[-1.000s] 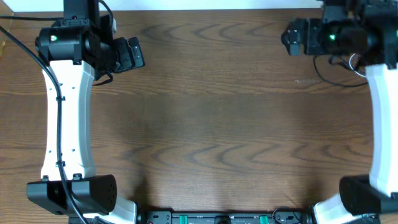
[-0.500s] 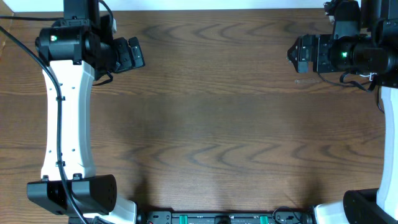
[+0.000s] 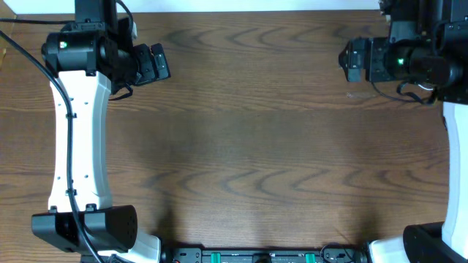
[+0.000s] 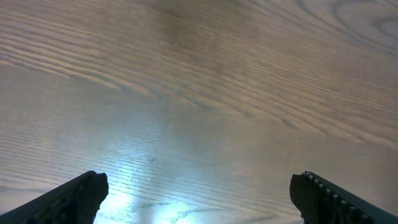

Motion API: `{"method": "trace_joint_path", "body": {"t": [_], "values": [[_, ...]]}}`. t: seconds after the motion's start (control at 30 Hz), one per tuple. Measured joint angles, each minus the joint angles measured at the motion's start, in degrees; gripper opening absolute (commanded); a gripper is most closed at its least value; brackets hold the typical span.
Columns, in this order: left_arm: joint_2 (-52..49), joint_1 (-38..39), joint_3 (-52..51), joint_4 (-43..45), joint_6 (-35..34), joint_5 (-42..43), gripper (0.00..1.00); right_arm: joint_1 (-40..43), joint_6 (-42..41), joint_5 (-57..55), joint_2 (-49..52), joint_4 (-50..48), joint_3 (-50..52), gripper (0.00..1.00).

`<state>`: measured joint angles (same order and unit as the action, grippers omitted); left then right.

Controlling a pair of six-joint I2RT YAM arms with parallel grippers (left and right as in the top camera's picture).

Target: Untangle cables

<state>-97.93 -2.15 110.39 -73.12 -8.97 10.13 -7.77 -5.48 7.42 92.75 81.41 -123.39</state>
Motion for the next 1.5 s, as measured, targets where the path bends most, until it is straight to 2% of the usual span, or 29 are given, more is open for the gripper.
{"method": "trace_joint_path", "body": {"t": [0.1, 0.33, 0.5, 0.7, 0.93, 1.1, 1.23, 1.5], "values": [[0.0, 0.0, 0.0, 0.0, 0.0, 0.0, 0.98, -0.04, 0.63, -0.52, -2.67, -7.26, 5.7, 0.99], [0.0, 0.0, 0.0, 0.0, 0.0, 0.0, 0.98, -0.09, 2.32, -0.9, -19.04, -34.4, 35.41, 0.99], [0.0, 0.0, 0.0, -0.04, 0.0, 0.02, 0.98, -0.17, 3.28, -0.76, -37.29, -55.91, 62.49, 0.99], [0.0, 0.0, 0.0, 0.02, 0.02, 0.0, 0.98, -0.31, 3.39, -0.83, -56.76, -71.54, 86.99, 0.99], [0.0, 0.0, 0.0, -0.07, 0.0, 0.0, 0.98, -0.31, 3.41, -0.81, -75.25, -81.7, 109.07, 0.99], [0.0, 0.0, 0.0, -0.07, 0.0, 0.0, 0.98, -0.31, 3.39, -0.81, -84.74, -84.7, 118.44, 0.99], [0.0, 0.0, 0.0, -0.02, 0.0, 0.0, 0.98, -0.31, 3.39, -0.81, -89.02, -83.97, 122.27, 0.99], [0.0, 0.0, 0.0, 0.0, 0.0, -0.02, 0.98, -0.31, 3.39, -0.83, -91.97, -77.72, 122.86, 0.99]]}}
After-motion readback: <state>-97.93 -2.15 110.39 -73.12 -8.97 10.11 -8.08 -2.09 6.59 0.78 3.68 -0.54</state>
